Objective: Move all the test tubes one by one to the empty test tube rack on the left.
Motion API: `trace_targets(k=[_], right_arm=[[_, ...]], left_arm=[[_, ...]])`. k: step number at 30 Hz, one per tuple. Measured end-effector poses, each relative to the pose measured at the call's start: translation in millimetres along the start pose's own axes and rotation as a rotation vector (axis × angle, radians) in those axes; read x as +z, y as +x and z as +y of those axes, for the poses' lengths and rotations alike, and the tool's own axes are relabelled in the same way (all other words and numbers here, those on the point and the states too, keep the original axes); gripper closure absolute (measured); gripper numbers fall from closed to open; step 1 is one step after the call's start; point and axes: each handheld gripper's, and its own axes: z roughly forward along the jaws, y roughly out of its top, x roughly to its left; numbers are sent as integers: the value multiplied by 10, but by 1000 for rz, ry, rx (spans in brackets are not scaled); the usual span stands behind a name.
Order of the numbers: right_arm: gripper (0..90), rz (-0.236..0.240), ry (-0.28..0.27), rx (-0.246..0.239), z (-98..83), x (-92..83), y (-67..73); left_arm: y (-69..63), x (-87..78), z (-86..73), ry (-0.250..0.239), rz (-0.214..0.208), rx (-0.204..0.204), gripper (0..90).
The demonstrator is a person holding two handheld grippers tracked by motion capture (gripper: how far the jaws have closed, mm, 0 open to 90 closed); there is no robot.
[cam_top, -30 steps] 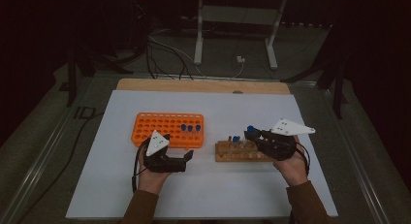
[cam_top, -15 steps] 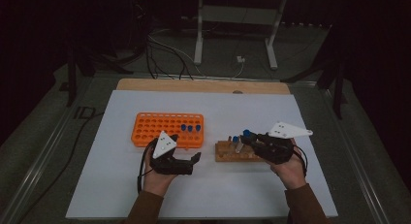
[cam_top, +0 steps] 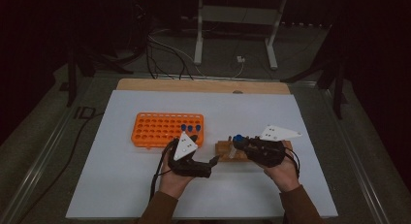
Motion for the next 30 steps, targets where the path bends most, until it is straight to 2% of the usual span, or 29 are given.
trace_targets(k=[9,14,19,24,30], right_arm=[[768,17,6,0,-5,33,42],[768,23,2,5,-5,47,52],[768,30,3,5,-4,60,68],[768,34,4,6,-2,69,78],[768,42,5,13,-3,75,81]], left_arm=[[-177,209,61,23,-13,30,77],[-243,281,59,19,6,35,172],[-285,322,49,9,18,34,373],[-303,330,44,2,-18,45,542],[-317,339,45,3,-49,61,644]])
